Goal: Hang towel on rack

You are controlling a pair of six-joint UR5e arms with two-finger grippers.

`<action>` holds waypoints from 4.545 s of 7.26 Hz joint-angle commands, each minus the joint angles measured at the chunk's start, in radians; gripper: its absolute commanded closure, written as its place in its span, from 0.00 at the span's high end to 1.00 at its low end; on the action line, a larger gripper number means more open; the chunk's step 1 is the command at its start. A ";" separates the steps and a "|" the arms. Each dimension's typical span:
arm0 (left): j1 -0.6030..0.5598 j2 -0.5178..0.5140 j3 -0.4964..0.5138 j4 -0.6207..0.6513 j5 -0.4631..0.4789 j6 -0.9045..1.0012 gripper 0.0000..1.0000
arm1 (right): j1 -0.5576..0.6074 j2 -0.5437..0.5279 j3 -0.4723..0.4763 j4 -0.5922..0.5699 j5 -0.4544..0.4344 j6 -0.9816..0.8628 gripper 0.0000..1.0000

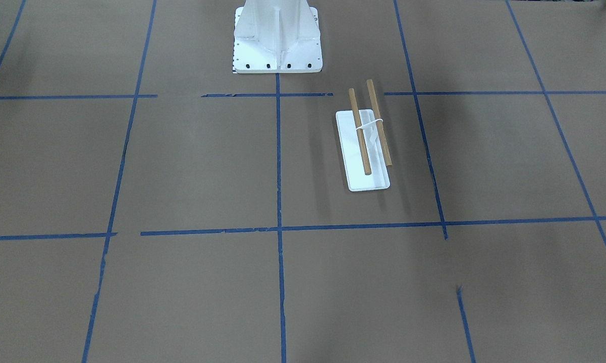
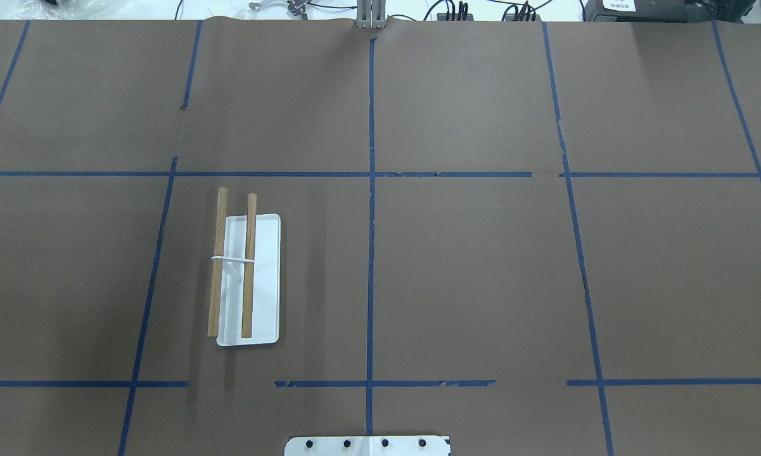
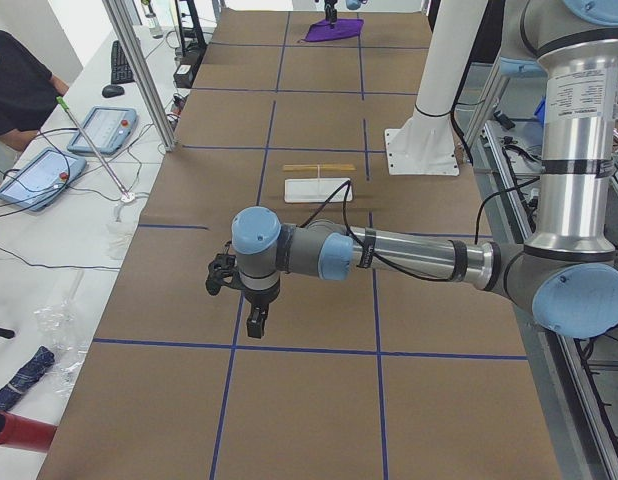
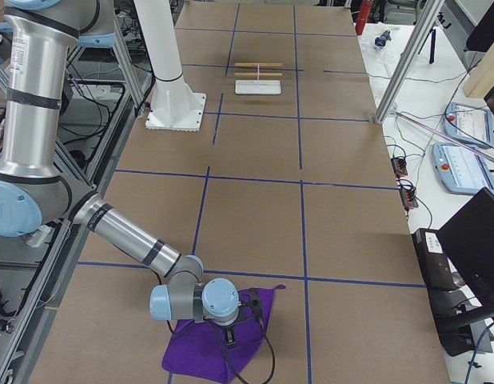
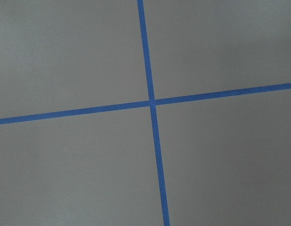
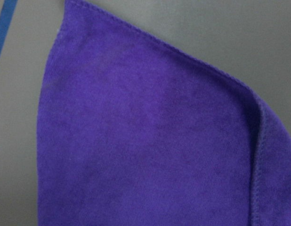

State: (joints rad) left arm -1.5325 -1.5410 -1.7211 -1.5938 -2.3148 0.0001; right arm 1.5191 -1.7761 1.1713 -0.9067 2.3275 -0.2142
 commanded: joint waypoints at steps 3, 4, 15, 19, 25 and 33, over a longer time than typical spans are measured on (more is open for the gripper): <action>-0.001 -0.007 0.000 0.001 0.000 0.001 1.00 | -0.008 -0.006 -0.027 0.000 -0.028 -0.001 1.00; -0.001 -0.007 -0.005 0.001 0.000 0.001 1.00 | -0.010 -0.006 -0.027 -0.001 -0.028 -0.001 1.00; -0.008 -0.007 -0.020 0.005 0.002 0.001 1.00 | -0.028 -0.006 -0.039 -0.003 -0.017 -0.001 0.55; -0.008 -0.007 -0.020 0.005 0.002 0.001 1.00 | -0.028 -0.006 -0.038 0.000 -0.022 -0.002 0.32; -0.008 -0.007 -0.021 0.005 0.002 0.001 1.00 | -0.027 -0.003 -0.028 0.003 -0.022 -0.013 0.13; -0.009 -0.011 -0.037 0.006 0.000 -0.002 1.00 | 0.096 -0.008 0.206 -0.008 0.021 -0.025 0.00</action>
State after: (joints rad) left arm -1.5422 -1.5519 -1.7528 -1.5883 -2.3136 0.0009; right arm 1.5778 -1.7920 1.3176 -0.9124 2.3326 -0.2399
